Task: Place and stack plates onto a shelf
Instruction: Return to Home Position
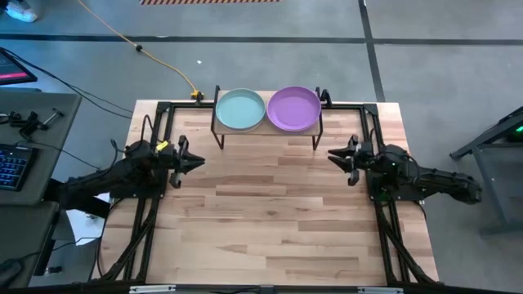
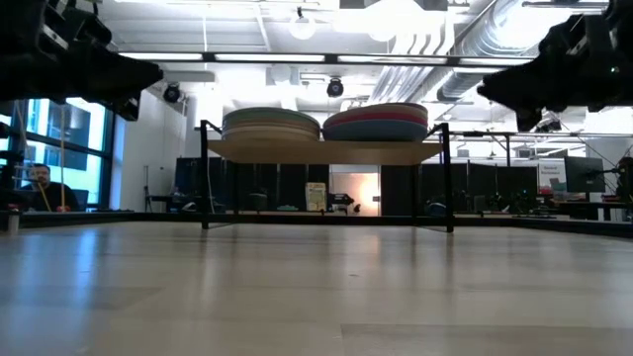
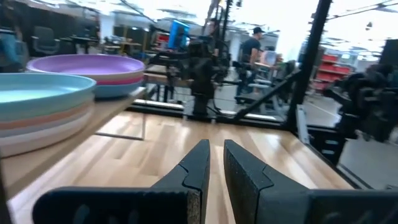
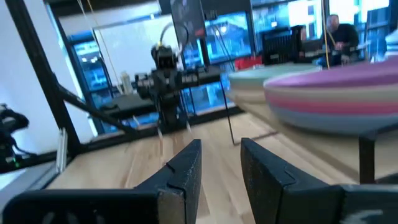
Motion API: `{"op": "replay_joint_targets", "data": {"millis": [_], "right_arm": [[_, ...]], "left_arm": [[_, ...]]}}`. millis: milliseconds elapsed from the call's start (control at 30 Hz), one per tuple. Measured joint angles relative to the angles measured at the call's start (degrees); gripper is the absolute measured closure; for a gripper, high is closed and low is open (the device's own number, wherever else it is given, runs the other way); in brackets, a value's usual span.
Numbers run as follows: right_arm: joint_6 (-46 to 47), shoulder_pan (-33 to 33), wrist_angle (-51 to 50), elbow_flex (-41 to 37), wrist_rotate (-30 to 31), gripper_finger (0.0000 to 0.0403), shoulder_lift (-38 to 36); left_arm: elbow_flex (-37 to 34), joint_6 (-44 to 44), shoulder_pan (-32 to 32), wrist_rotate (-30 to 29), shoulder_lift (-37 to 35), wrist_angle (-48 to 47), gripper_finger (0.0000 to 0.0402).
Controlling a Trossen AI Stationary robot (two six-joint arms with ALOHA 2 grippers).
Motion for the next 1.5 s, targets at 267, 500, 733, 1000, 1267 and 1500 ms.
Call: {"op": "replay_joint_targets", "data": {"millis": [267, 500, 733, 1000, 1267, 1500], "right_arm": [[0.0, 0.0, 0.2, 0.0, 0.0, 0.0309, -5.1], [0.0, 0.2, -0.4, 0.0, 0.1, 0.0309, -5.0], [0.0, 0.2, -0.7, 0.0, 0.1, 0.0309, -5.0], [0.0, 0.2, -0.7, 0.0, 0.0, 0.0309, -5.0], [0.0, 0.2, -0.7, 0.0, 0.0, 0.0309, -5.0], [0.0, 0.2, -0.7, 0.0, 0.0, 0.0309, -5.0]], "left_arm": [[0.0, 0.0, -5.1, 0.0, 0.0, -0.1, 0.0367], [0.0, 0.0, -7.0, 0.0, 0.0, -0.1, 0.0367], [0.0, 0.0, -7.0, 0.0, 0.0, -0.1, 0.0367], [0.0, 0.0, -7.0, 0.0, 0.0, -0.1, 0.0367], [0.0, 0.0, -7.0, 0.0, 0.0, -0.1, 0.0366], [0.0, 0.0, -7.0, 0.0, 0.0, -0.1, 0.0367]]}}
